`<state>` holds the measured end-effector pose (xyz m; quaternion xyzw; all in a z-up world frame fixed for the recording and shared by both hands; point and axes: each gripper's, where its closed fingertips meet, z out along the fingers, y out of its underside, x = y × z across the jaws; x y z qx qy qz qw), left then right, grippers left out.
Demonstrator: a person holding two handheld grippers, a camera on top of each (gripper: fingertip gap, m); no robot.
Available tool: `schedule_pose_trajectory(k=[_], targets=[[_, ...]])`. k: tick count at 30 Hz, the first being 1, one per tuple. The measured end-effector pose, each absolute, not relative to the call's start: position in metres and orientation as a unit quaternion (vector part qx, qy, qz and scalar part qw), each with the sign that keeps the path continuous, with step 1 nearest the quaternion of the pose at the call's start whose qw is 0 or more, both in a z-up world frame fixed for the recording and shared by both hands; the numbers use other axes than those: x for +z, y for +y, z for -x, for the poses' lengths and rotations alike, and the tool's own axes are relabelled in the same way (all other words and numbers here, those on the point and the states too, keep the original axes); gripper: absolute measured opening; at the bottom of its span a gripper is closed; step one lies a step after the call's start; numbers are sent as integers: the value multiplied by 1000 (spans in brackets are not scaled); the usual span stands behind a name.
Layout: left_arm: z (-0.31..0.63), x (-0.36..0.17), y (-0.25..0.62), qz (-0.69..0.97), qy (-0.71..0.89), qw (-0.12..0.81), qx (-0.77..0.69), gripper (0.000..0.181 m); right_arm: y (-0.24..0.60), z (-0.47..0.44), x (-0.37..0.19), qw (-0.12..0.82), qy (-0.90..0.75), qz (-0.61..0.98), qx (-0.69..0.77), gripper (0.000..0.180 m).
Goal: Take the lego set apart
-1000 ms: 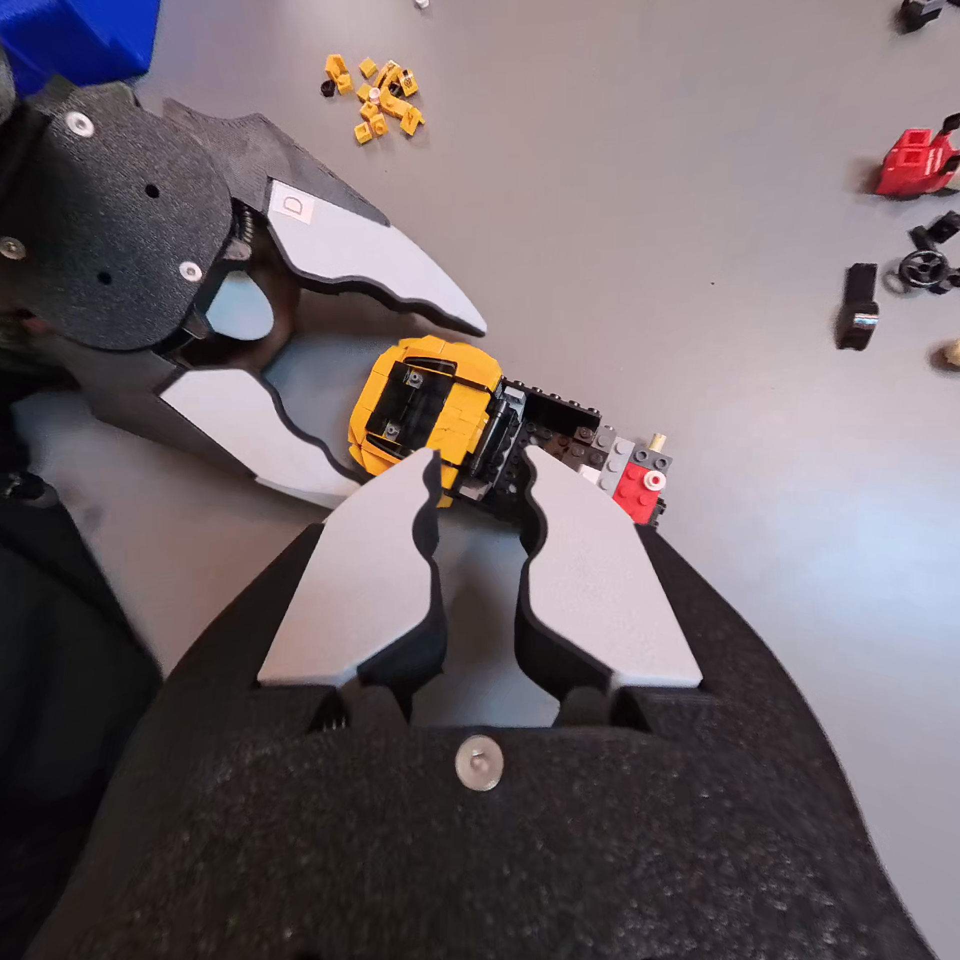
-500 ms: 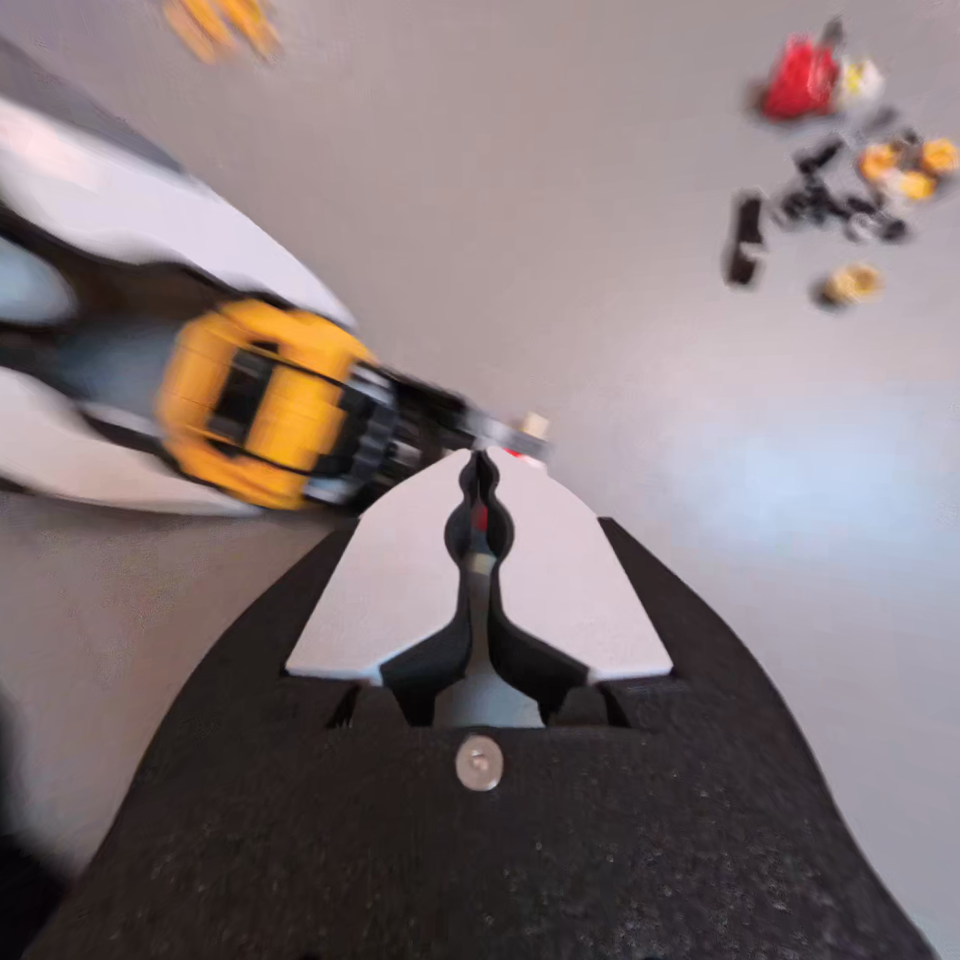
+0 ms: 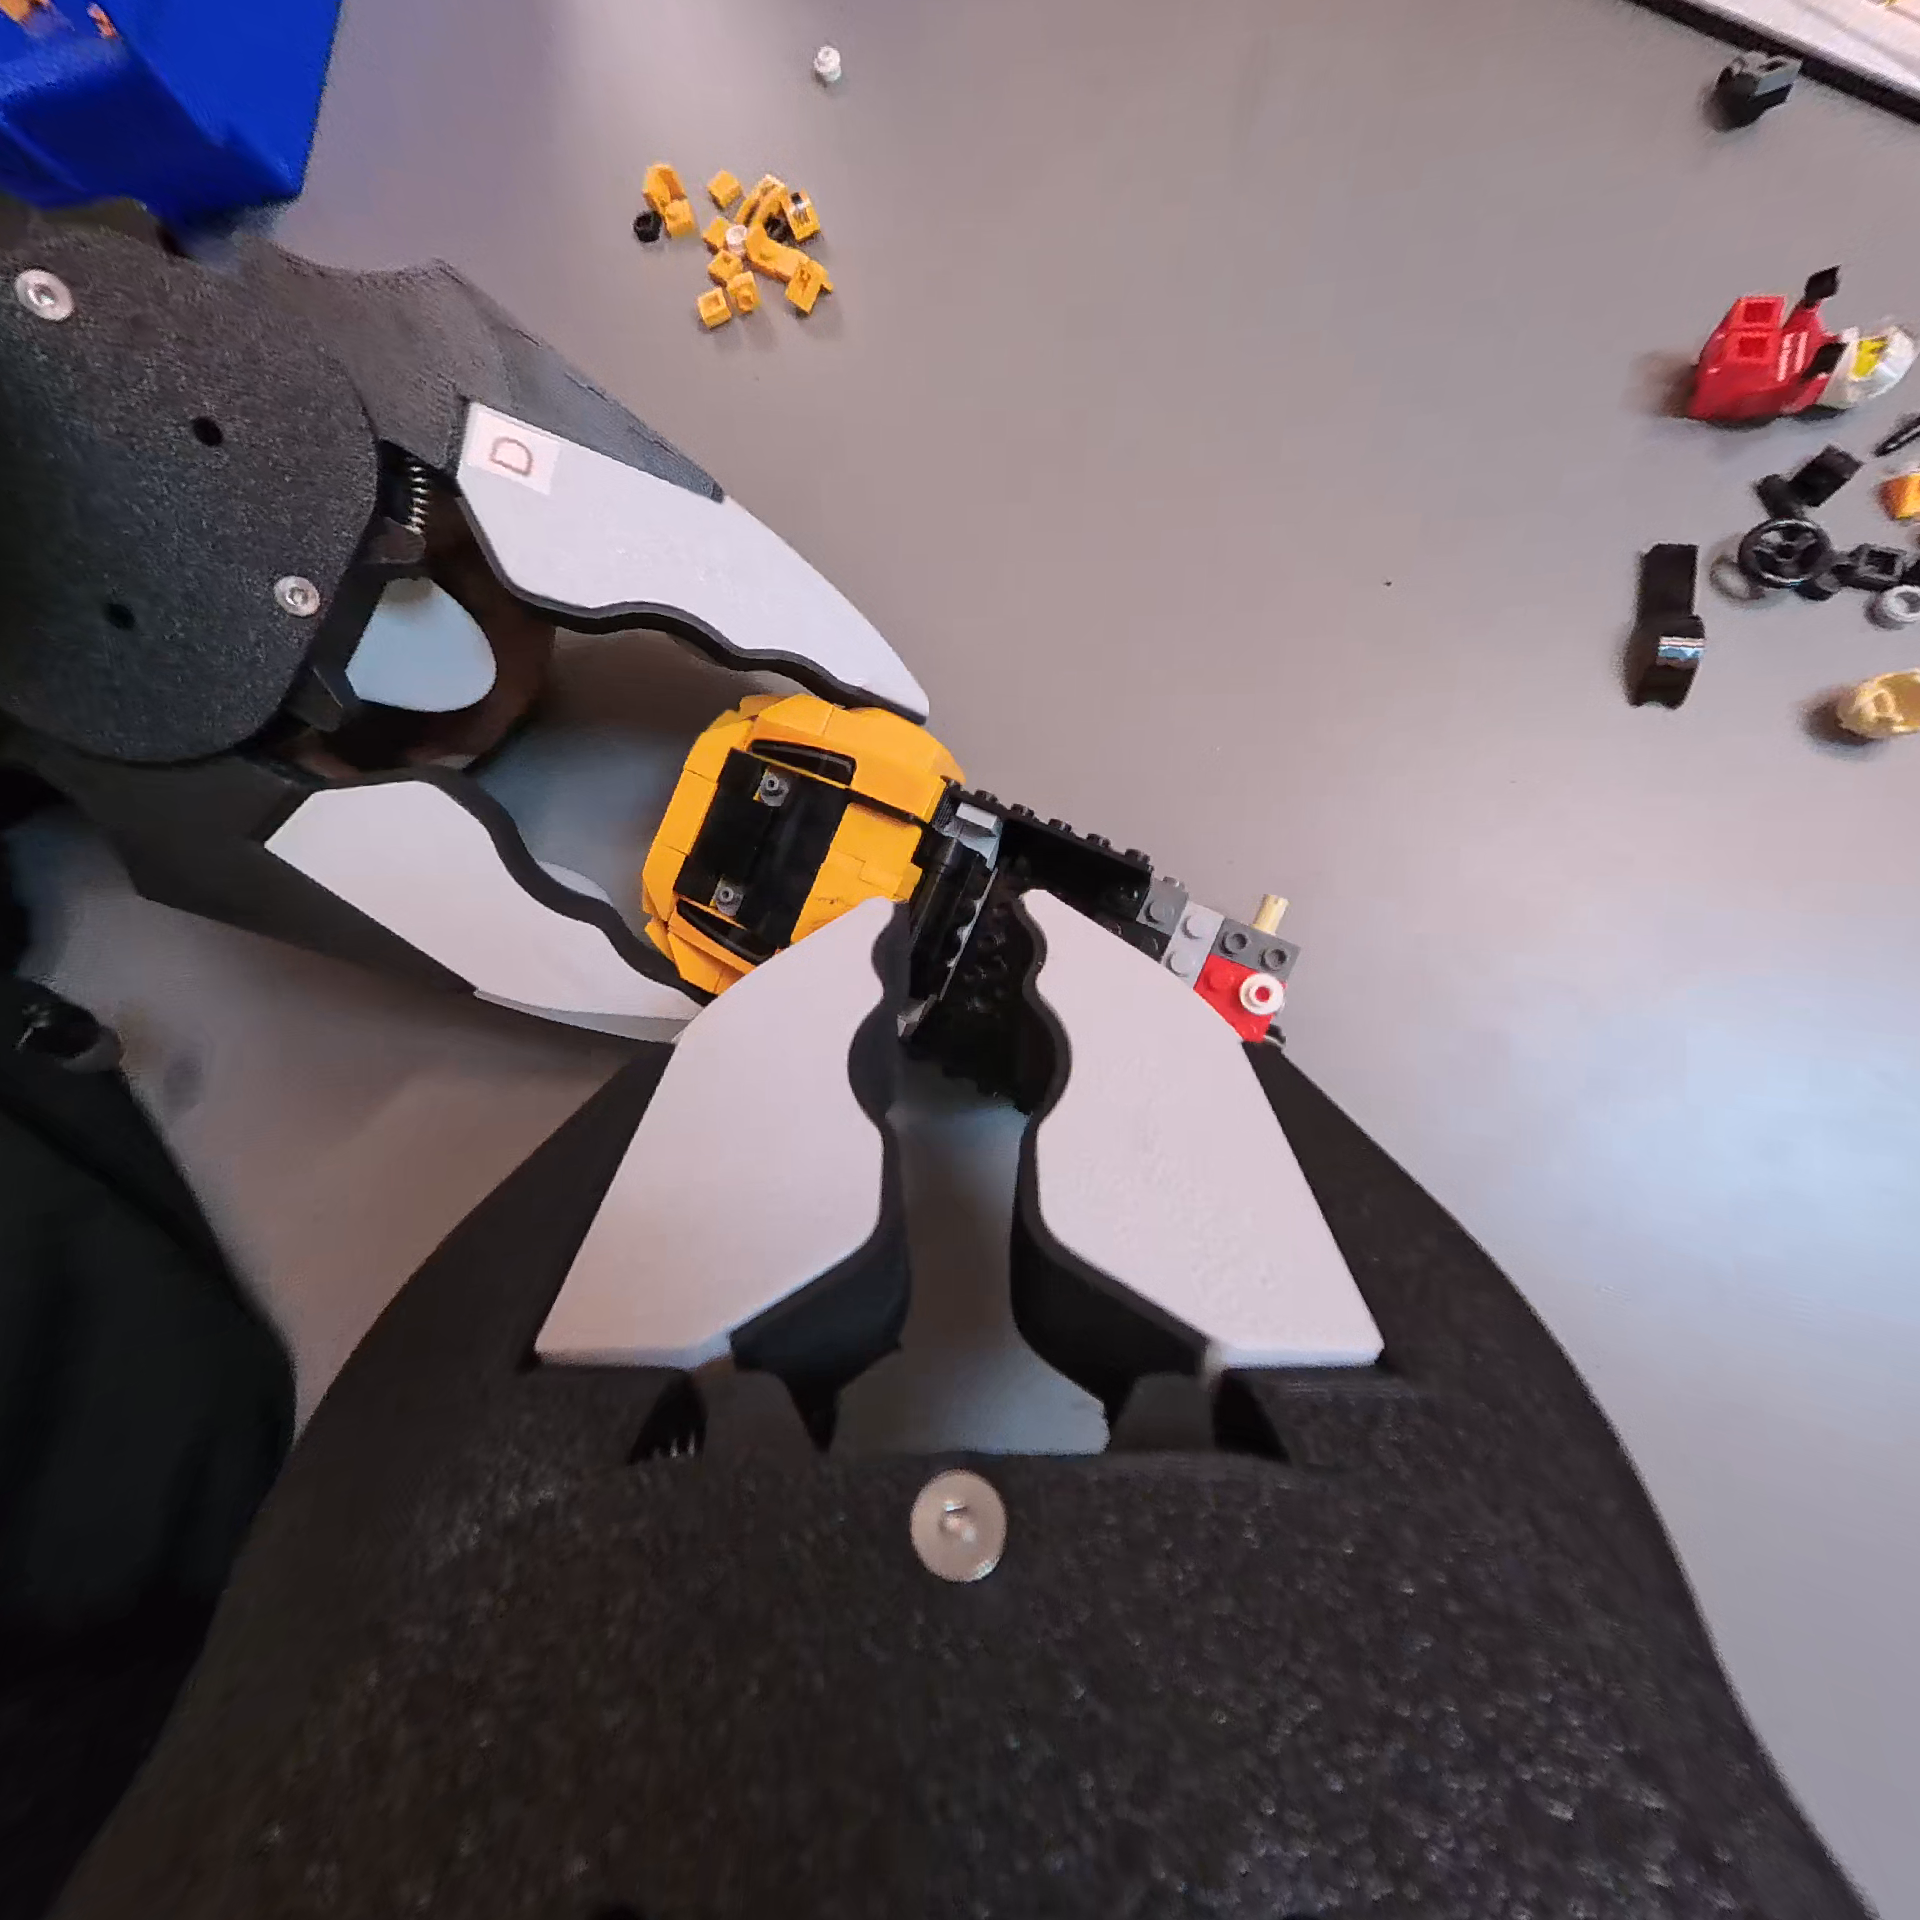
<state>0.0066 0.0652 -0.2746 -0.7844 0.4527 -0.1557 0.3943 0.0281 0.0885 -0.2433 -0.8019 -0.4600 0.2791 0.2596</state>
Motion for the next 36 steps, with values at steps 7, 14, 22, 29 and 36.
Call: schedule_pose_trajectory(k=[7,14,22,29,36], targets=[[-8,-265,67,763,470,425,-130,79,80,-21,-233,280,-445,790,317,23],[-9,-263,66,759,474,430,-123,79,83,-15,-233,292,-430,791,323,21],[-7,-275,63,771,484,397,-116,79,79,-14,-244,250,-423,803,337,24],[-8,-278,62,780,476,385,-132,79,80,-14,-246,254,-430,800,333,23],[-10,-267,66,782,455,392,-168,79,86,-16,-236,302,-434,790,310,20]])
